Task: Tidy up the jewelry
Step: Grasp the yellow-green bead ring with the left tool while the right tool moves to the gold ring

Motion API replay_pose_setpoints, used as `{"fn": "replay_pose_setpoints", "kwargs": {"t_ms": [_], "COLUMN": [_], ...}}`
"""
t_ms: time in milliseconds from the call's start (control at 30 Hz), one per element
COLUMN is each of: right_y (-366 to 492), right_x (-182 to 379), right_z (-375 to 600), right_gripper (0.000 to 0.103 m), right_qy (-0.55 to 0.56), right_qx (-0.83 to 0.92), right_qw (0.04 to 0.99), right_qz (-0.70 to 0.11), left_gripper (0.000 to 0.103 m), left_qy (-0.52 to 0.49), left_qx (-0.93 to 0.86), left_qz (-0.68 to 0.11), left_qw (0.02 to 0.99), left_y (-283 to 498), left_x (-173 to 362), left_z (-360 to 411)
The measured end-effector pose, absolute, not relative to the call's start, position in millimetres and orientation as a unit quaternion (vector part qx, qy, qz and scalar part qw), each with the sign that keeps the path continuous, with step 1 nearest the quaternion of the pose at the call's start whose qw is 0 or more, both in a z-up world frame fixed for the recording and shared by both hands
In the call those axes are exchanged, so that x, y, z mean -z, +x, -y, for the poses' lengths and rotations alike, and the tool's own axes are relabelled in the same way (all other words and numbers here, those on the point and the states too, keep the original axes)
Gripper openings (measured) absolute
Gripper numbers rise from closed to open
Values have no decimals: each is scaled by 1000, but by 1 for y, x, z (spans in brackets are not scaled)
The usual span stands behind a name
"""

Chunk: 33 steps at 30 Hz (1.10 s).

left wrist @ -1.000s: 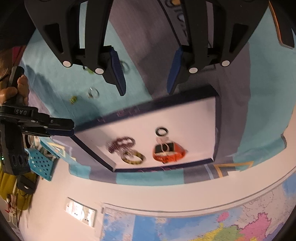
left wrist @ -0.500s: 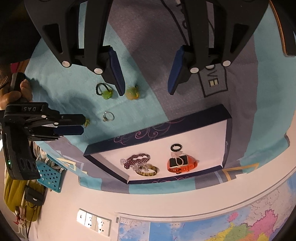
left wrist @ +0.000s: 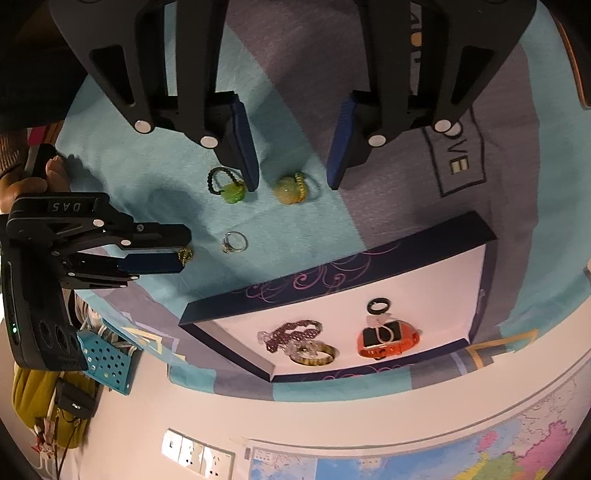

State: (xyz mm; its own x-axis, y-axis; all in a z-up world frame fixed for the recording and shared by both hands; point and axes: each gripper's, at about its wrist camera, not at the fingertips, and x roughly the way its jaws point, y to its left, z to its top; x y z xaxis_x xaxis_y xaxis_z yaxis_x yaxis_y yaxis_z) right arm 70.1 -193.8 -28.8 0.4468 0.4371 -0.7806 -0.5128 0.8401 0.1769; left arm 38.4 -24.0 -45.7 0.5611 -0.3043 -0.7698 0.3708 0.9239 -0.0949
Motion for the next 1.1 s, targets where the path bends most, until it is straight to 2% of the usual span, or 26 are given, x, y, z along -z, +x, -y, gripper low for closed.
{"fn": "replay_pose_setpoints", "kwargs": {"t_ms": [300,433,700,1100], "right_y": [71,72,63,66], "right_x": [29,30,26,22], "right_z": [193,195,193,191], "right_gripper": [37,37,37,37], "right_qy": [-47,-44,-45,-40], "right_qx": [-271,-271,-279,-275], "right_qw": [853,853,853,859], "right_qz": [-444,-445,-439,-430], "left_gripper": [36,31,31,20], "left_qy": [36,33,33,29], "left_qx": [192,190,187,179], "left_qz": [-430,-430,-429,-429], "left_qw": [882,882,883,885], "left_y": [41,43,46,46], "left_x": [46,47,47,47], "left_z": [27,26,26,25]}}
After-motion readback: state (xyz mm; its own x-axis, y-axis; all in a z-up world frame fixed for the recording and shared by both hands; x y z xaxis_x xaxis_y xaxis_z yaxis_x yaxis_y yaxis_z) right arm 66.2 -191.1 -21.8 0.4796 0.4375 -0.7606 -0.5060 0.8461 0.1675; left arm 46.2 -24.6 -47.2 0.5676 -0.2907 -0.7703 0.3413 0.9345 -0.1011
